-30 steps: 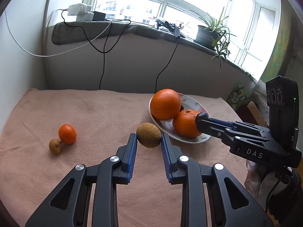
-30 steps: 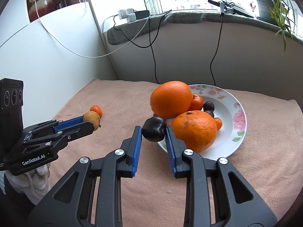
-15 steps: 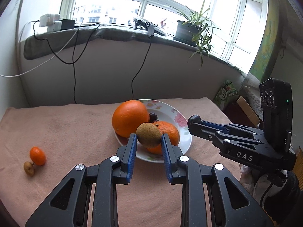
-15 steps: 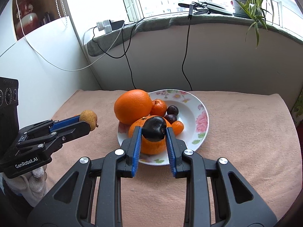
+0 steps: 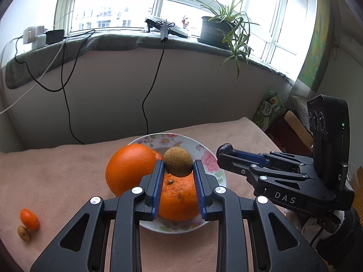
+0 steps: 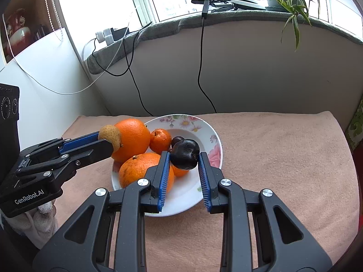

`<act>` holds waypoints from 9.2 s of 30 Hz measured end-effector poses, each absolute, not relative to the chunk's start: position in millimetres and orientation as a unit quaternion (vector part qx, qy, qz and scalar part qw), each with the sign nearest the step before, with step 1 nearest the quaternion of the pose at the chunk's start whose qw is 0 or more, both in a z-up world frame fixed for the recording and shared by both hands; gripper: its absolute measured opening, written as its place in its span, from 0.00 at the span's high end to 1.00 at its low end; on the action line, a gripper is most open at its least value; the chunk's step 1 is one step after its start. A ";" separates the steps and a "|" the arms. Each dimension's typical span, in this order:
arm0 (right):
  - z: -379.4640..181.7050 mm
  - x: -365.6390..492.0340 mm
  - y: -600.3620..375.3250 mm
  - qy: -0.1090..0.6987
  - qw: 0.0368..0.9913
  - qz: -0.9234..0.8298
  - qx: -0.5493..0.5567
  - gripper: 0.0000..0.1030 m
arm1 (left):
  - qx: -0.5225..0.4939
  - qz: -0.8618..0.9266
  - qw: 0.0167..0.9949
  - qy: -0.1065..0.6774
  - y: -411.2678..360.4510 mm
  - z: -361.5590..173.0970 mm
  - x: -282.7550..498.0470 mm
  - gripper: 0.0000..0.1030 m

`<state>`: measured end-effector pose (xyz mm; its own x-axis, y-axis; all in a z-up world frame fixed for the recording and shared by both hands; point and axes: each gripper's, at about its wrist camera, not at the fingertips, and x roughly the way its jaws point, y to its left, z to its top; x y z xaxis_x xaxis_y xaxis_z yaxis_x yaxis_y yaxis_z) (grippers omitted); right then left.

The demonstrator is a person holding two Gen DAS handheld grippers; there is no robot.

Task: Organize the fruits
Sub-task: 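Carry the kiwi with the left gripper while the right gripper carries the plum to the plate, then open the left gripper over the plate while the right gripper releases the plum, then withdraw both grippers from the plate toward the last kiwi and mandarin, then grasp the small kiwi with the left gripper while the right gripper grasps the mandarin, then carry the kiwi with the left gripper while the right gripper carries the mandarin to the plate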

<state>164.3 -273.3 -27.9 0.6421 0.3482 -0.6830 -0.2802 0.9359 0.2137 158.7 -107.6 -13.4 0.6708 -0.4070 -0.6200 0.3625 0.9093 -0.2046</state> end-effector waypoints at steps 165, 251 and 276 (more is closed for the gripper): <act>-57.9 177.2 -26.7 0.465 0.807 0.362 0.039 0.25 | -0.112 -0.039 0.911 0.395 116.7 -74.6 93.5 0.49; -70.2 154.5 10.1 0.429 0.821 0.358 -0.120 0.67 | -0.122 -0.030 0.916 0.380 129.1 -64.0 77.0 0.81; -7.4 132.8 -150.8 0.371 0.889 0.265 -0.053 0.67 | -0.071 -0.144 0.932 0.325 12.2 -4.9 96.1 0.81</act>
<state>132.8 -150.8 -7.4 0.5847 0.4315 -0.6870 -0.5104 0.8539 0.1018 96.1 12.2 -4.9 0.7469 -0.3152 -0.5855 0.2233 0.9483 -0.2256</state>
